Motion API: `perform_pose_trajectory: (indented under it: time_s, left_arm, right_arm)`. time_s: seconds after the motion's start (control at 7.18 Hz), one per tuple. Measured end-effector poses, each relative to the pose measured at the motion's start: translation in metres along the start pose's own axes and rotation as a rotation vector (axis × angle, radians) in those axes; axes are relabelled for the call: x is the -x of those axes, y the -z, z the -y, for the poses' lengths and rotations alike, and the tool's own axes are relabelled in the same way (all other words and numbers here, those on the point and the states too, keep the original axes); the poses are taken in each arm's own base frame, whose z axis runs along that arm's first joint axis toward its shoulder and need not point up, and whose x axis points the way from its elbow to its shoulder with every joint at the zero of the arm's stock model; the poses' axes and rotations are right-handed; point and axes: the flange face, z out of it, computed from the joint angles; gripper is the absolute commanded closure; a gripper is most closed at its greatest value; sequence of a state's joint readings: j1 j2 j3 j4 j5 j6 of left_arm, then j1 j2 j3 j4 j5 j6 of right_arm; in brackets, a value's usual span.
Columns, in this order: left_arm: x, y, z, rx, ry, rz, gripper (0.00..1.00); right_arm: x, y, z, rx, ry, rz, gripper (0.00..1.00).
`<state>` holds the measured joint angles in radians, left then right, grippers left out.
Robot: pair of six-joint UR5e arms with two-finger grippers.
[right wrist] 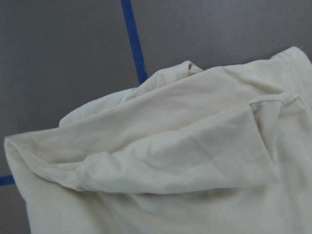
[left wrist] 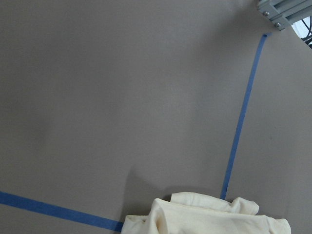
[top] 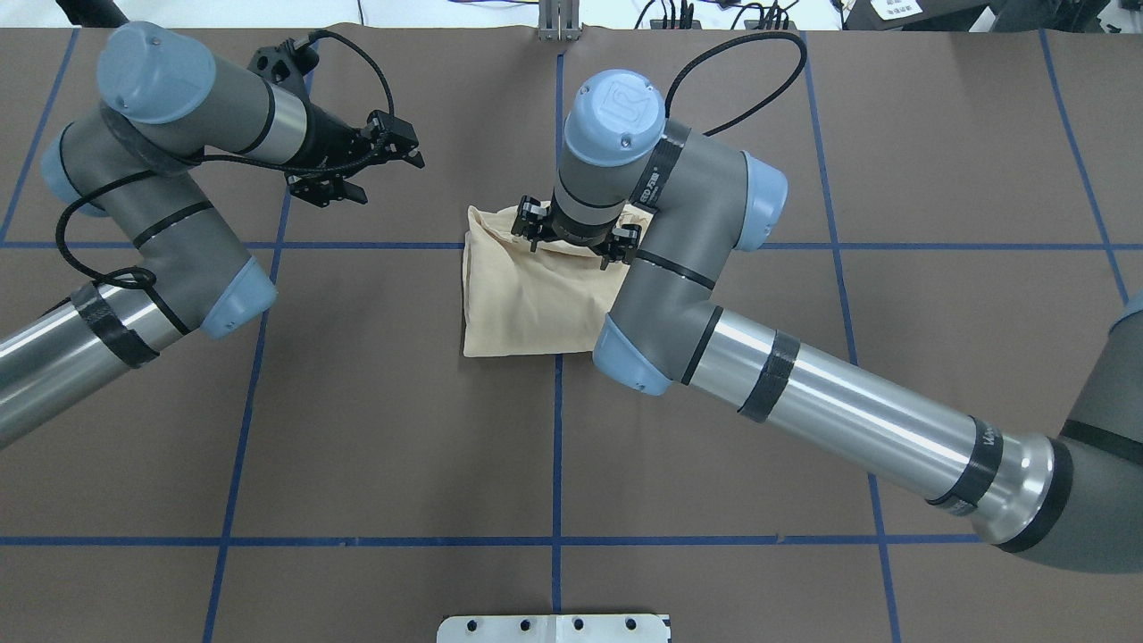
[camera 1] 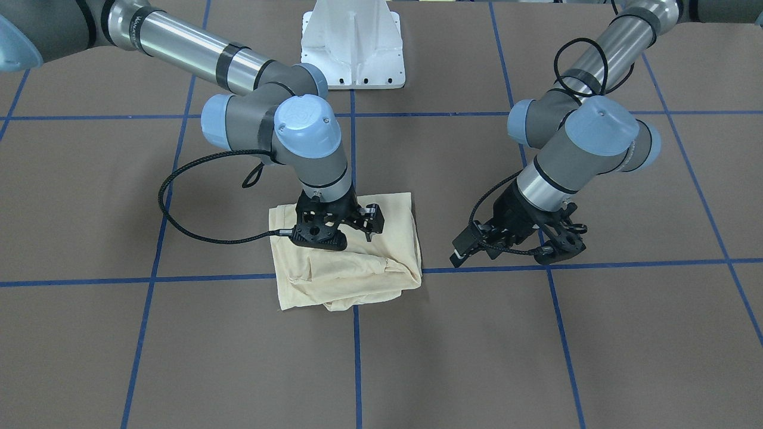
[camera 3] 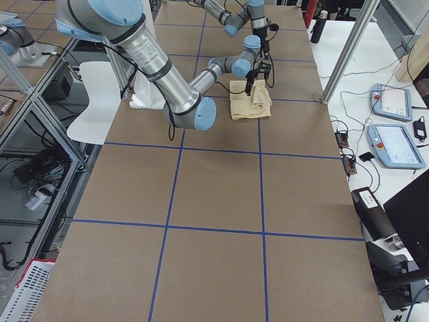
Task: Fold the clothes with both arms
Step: 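Raise the left gripper away while the right gripper moves over the folded shirt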
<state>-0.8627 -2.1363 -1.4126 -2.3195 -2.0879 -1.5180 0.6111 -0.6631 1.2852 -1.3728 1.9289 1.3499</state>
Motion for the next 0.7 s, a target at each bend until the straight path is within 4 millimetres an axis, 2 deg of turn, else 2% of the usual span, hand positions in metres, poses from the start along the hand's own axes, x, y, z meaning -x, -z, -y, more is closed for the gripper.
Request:
perform_pose_trajectory:
  time_s: [0.14, 0.28, 0.42, 0.7]
  left_arm:
    - [0.009, 0.003, 0.005, -0.005, -0.009, 0.008, 0.01]
    - [0.014, 0.004, 0.008, -0.008, -0.013, 0.013, 0.01]
    - [0.016, 0.005, 0.009, -0.009, -0.013, 0.015, 0.01]
    - [0.025, 0.004, 0.010, -0.009, -0.007, 0.024, 0.01]
  right_arm:
    - [0.009, -0.009, -0.007, -0.019, 0.070, -0.037, 0.00]
    - [0.015, -0.022, -0.006, -0.030, 0.126, -0.078, 0.00]
    - [0.017, -0.034, -0.002, -0.031, 0.159, -0.111, 0.00]
    - [0.014, -0.045, 0.004, -0.036, 0.193, -0.141, 0.00]
